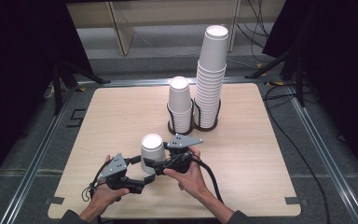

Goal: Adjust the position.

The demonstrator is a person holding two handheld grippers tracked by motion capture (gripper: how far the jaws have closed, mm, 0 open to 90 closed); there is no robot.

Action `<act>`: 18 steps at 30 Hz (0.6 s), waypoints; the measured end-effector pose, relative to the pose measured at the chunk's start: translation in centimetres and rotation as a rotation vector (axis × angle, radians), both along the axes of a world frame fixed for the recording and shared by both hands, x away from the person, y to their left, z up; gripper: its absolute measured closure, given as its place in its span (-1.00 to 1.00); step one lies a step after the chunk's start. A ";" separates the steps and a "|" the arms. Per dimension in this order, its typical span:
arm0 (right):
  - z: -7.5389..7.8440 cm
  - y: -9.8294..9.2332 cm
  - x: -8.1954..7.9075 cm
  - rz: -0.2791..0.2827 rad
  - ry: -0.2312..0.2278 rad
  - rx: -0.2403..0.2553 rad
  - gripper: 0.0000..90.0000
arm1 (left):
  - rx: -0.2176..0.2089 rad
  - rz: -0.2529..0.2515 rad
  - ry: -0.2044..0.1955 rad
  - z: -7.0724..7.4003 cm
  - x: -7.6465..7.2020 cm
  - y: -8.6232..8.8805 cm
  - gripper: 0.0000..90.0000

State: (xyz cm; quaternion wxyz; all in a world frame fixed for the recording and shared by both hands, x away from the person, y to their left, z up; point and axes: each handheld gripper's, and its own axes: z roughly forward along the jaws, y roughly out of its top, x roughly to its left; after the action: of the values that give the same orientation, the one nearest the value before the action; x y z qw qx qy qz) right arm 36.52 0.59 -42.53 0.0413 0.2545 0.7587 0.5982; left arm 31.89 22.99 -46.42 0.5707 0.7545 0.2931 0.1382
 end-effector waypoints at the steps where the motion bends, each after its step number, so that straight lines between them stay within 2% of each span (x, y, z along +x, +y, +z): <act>1: 0.0 0.2 -0.2 0.007 0.014 0.007 -0.60 | -0.010 0.001 0.002 0.0 0.0 0.0 -0.84; 2: 0.1 0.3 -0.3 0.009 0.027 -0.002 -0.60 | -0.003 0.002 0.013 0.0 0.1 0.1 -0.86; 3: 0.0 0.5 -0.4 0.016 0.021 0.000 -0.60 | -0.008 0.010 0.026 0.0 0.1 0.0 -0.88; 4: -0.1 0.7 -0.4 0.011 0.026 -0.004 -0.60 | -0.028 0.006 0.028 -0.1 0.2 -0.1 -0.90; 5: 0.0 0.8 -0.5 0.014 0.014 0.001 -0.60 | -0.019 0.005 0.023 -0.1 0.2 -0.1 -0.92; 6: 0.0 1.0 -0.7 0.026 0.043 0.010 -0.60 | -0.022 0.007 0.022 -0.2 0.2 -0.1 -0.93; 7: 0.0 1.0 -0.7 0.026 0.036 0.012 -0.60 | -0.033 0.010 0.027 -0.2 0.2 -0.2 -0.94; 8: -0.1 1.1 -0.8 0.026 0.043 0.018 -0.60 | -0.026 0.009 0.032 -0.1 0.2 -0.1 -0.94; 10: -0.1 1.3 -0.8 0.036 0.031 0.023 -0.60 | -0.042 0.011 0.030 -0.1 0.3 -0.2 -0.95; 11: -0.1 1.4 -0.8 0.040 0.043 0.022 -0.60 | -0.037 0.009 0.029 -0.1 0.3 -0.2 -0.95; 12: -0.1 1.4 -0.8 0.040 0.028 0.018 -0.60 | -0.041 0.007 0.027 -0.1 0.3 -0.2 -0.96; 13: -0.1 1.4 -0.9 0.043 0.042 0.026 -0.60 | -0.035 0.004 0.023 -0.1 0.3 -0.1 -0.96; 14: -0.1 1.4 -0.9 0.042 0.030 0.027 -0.60 | -0.038 0.006 0.023 -0.1 0.2 -0.1 -0.96; 15: -0.1 1.4 -0.9 0.047 0.047 0.030 -0.60 | -0.023 0.014 0.028 0.0 0.1 -0.1 -0.96; 17: -0.1 1.5 -0.9 0.049 0.046 0.036 -0.60 | -0.022 0.006 0.020 0.0 0.2 0.0 -0.96; 18: -0.1 1.5 -0.9 0.050 0.037 0.035 -0.60 | -0.039 0.000 0.015 0.0 0.2 -0.1 -0.96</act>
State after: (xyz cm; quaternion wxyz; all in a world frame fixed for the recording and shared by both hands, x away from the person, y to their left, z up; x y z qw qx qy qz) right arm 35.64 2.05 -42.67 0.0079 0.2472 0.7548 0.6076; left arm 32.10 22.93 -46.45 0.5831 0.7442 0.3001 0.1265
